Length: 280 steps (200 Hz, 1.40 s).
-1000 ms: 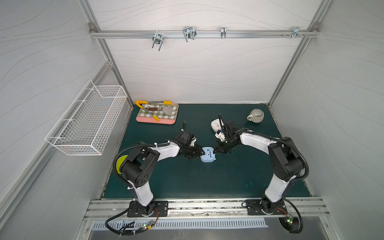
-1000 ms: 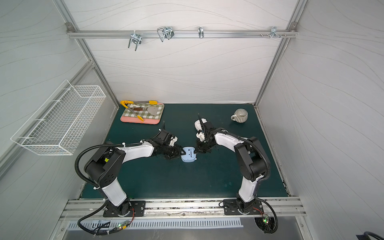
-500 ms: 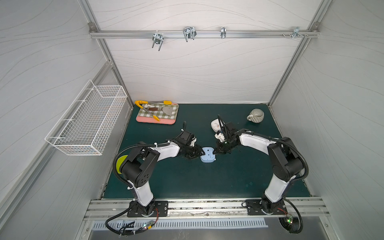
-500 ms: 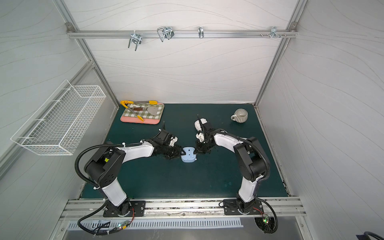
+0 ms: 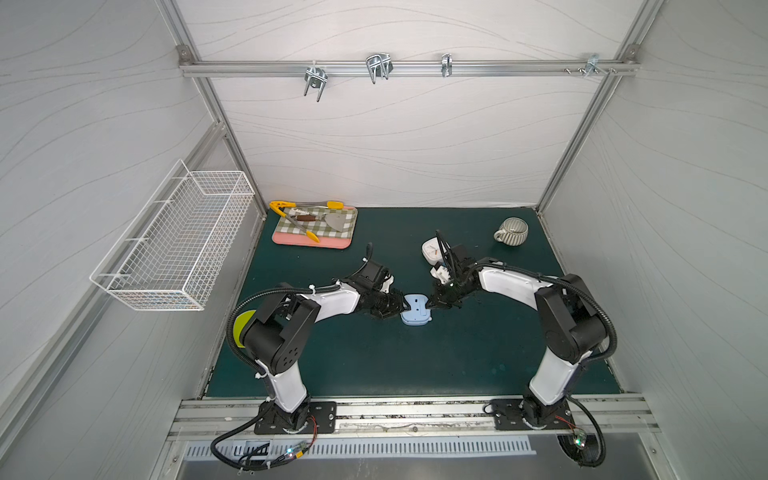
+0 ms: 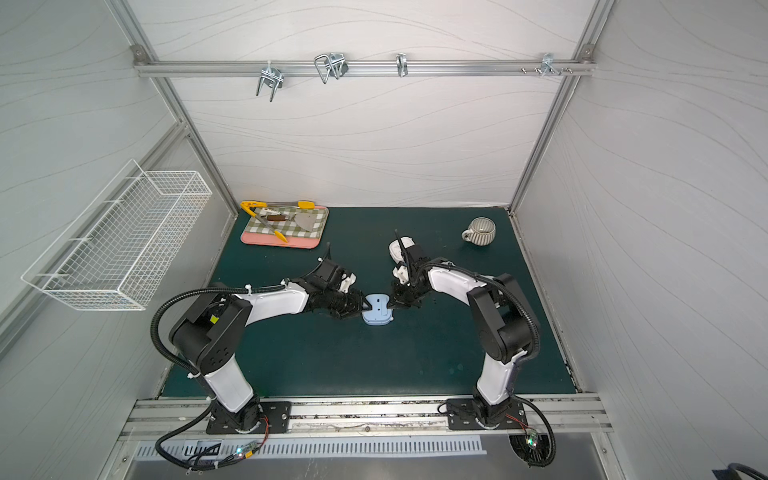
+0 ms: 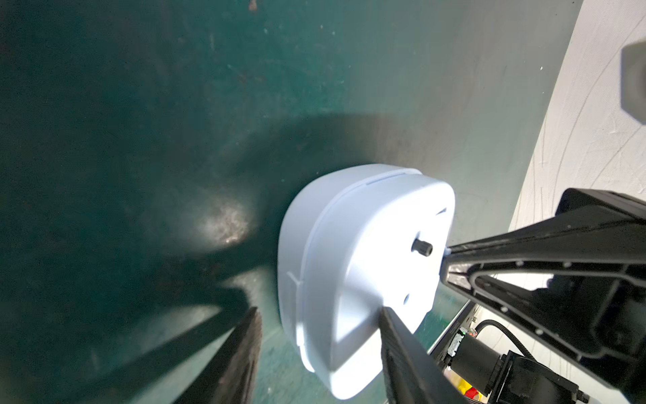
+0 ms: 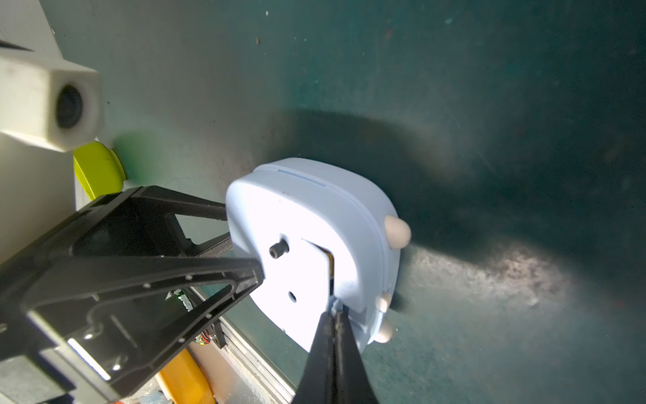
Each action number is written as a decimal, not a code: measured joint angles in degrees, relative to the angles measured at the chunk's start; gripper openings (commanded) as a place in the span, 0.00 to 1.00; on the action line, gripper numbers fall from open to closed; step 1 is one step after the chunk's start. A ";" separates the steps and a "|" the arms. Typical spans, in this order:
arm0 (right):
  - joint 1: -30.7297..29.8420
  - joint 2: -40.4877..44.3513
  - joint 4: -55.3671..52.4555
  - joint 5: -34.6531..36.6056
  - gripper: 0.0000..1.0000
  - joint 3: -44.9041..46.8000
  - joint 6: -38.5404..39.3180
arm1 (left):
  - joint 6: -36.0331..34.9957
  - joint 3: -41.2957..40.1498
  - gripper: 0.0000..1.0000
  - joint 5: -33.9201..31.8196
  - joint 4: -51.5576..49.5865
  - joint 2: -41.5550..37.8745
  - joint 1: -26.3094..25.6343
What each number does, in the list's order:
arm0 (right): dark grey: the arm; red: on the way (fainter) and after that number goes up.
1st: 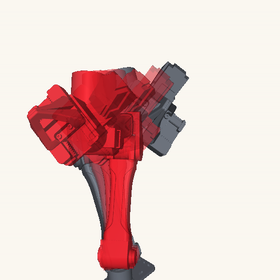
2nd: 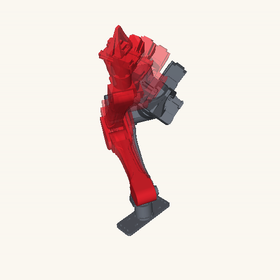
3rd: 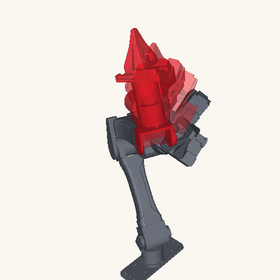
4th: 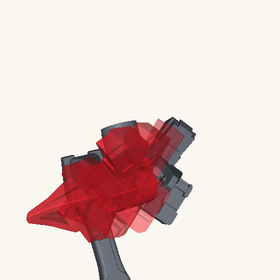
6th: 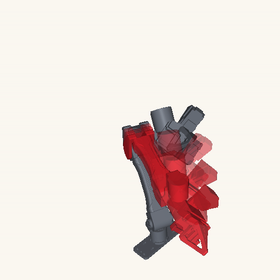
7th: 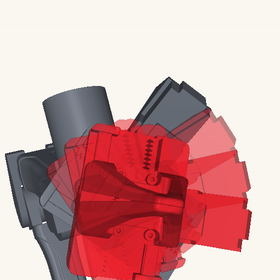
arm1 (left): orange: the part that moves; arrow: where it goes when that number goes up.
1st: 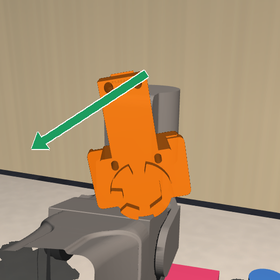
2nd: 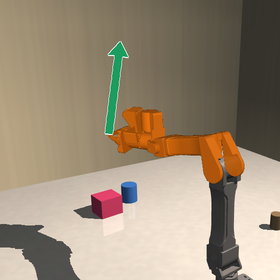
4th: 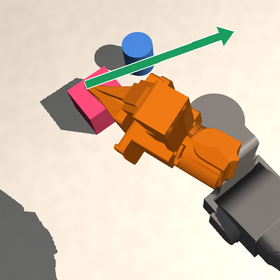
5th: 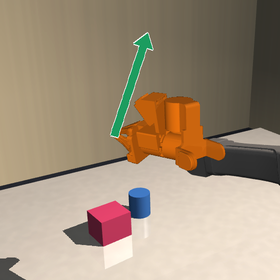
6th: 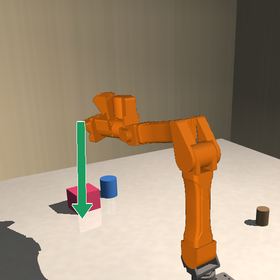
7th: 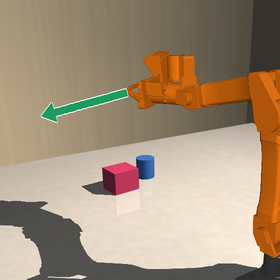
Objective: Insert the battery into the alarm
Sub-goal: Install the cover on the alarm.
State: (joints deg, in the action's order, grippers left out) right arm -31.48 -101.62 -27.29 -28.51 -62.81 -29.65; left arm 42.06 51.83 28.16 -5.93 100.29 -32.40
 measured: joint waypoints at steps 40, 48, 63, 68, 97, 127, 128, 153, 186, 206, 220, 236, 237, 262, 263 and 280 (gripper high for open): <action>0.15 0.02 0.98 -0.70 0.00 0.63 -2.08 | 0.02 0.04 0.55 0.17 0.02 0.07 0.00; 0.20 0.00 1.16 -0.90 0.00 0.72 -2.36 | 0.02 0.04 0.55 0.17 0.02 0.07 0.00; 0.28 0.02 1.44 -1.18 0.00 0.90 -2.84 | 0.02 0.04 0.55 0.17 0.02 0.09 0.00; 0.33 0.02 1.46 -1.27 0.00 0.92 -2.99 | 0.02 0.04 0.55 0.17 0.02 0.09 0.00; 0.35 0.02 1.44 -1.25 0.03 0.92 -3.34 | 0.00 0.04 0.55 0.20 0.02 0.09 0.00; 0.35 0.13 1.33 -0.94 0.08 0.92 -3.34 | 0.00 0.09 0.55 0.22 -0.02 0.09 0.00; 0.35 0.15 1.33 -0.94 0.09 0.92 -3.34 | 0.00 0.09 0.55 0.22 -0.02 0.09 0.00; 0.31 0.24 1.42 -0.39 0.15 0.92 -3.34 | 0.00 0.11 0.55 0.24 -0.09 0.09 0.00; 0.09 0.48 1.44 -0.39 0.22 0.92 -3.37 | -0.02 0.11 0.55 0.35 -0.13 0.09 0.00; 0.04 0.79 1.38 -0.13 0.25 0.90 -3.30 | -0.02 0.11 0.55 0.37 -0.13 0.09 0.00; 0.04 0.98 0.79 0.55 0.27 0.92 -3.15 | -0.02 0.11 0.55 0.37 -0.15 0.07 0.00; 0.02 0.98 -0.63 1.38 0.29 0.94 -3.02 | -0.02 0.11 0.55 0.37 -0.15 0.09 0.00; 0.00 0.98 -0.74 1.42 0.29 0.94 -3.02 | -0.02 0.11 0.55 0.37 -0.15 0.09 0.00; -0.02 0.98 -2.14 2.40 0.36 0.94 -2.75 | -0.02 0.11 0.55 0.37 -0.15 0.09 0.00; -0.02 0.98 -2.16 2.43 0.37 0.94 -2.73 | -0.02 0.11 0.55 0.37 -0.15 0.09 0.00; -0.02 0.98 -2.38 2.60 0.37 0.94 -2.45 | -0.02 0.11 0.55 0.37 -0.15 0.09 0.00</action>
State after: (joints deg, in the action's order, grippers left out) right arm -31.51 -100.64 -29.67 -25.91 -61.87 -32.10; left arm 42.04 51.94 28.53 -6.09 100.38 -32.40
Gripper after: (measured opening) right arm 0.368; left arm 0.550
